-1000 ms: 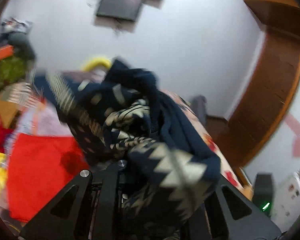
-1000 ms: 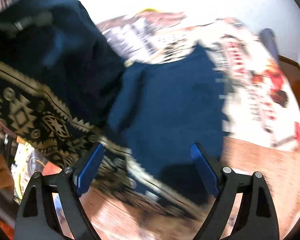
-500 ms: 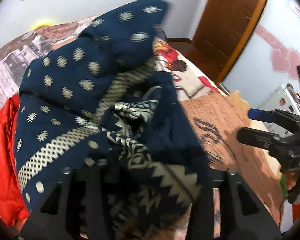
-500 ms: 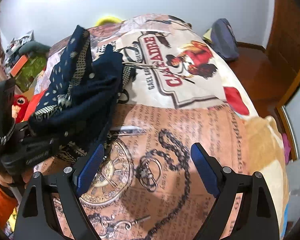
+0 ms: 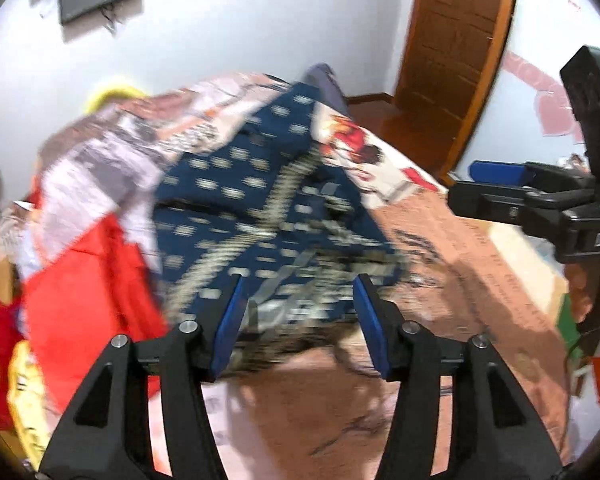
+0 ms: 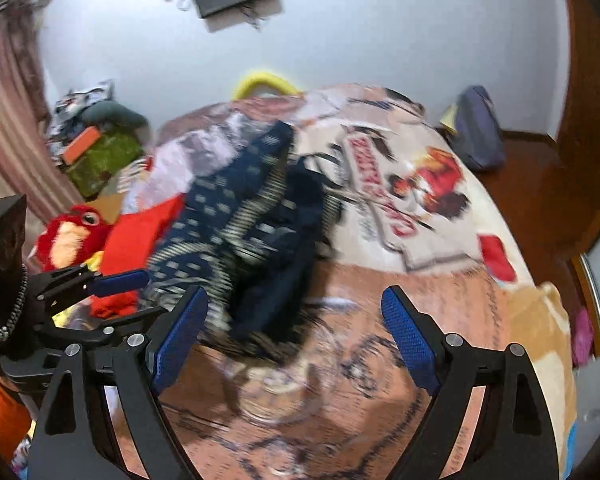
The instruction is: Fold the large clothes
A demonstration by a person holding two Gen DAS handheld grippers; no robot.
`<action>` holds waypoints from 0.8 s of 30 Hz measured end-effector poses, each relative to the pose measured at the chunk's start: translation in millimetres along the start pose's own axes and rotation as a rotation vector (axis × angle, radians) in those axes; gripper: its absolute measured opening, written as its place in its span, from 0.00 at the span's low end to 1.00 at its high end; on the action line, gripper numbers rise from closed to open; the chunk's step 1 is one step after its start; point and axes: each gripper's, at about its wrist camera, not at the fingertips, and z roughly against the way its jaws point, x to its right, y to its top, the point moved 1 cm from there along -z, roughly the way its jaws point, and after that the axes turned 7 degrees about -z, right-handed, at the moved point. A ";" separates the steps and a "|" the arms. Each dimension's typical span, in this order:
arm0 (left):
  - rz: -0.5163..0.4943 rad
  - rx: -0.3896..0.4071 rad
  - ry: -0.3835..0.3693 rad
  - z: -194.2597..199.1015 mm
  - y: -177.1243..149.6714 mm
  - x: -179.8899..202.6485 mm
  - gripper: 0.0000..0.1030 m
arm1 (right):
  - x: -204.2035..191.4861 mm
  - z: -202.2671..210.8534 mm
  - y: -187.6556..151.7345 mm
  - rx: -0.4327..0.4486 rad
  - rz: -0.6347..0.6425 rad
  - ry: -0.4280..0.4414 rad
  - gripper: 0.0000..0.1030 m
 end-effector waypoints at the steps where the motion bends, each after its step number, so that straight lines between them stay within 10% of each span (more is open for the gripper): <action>1: 0.008 0.004 0.031 1.1 0.0 -7.2 0.55 | -8.8 -6.1 3.4 -0.001 0.016 0.007 0.85; 13: 0.165 -0.107 0.110 -71.9 -21.2 -85.5 0.56 | -25.3 -116.2 -0.3 -0.133 0.035 -0.057 0.85; 15: 0.124 -0.098 0.163 -73.7 -29.4 -79.3 0.64 | -8.3 -120.7 -7.7 -0.088 0.052 -0.185 0.86; 24: 0.125 -0.100 0.157 -57.9 -60.5 -68.1 0.69 | 52.1 -101.4 -37.4 -0.176 -0.096 -0.119 0.87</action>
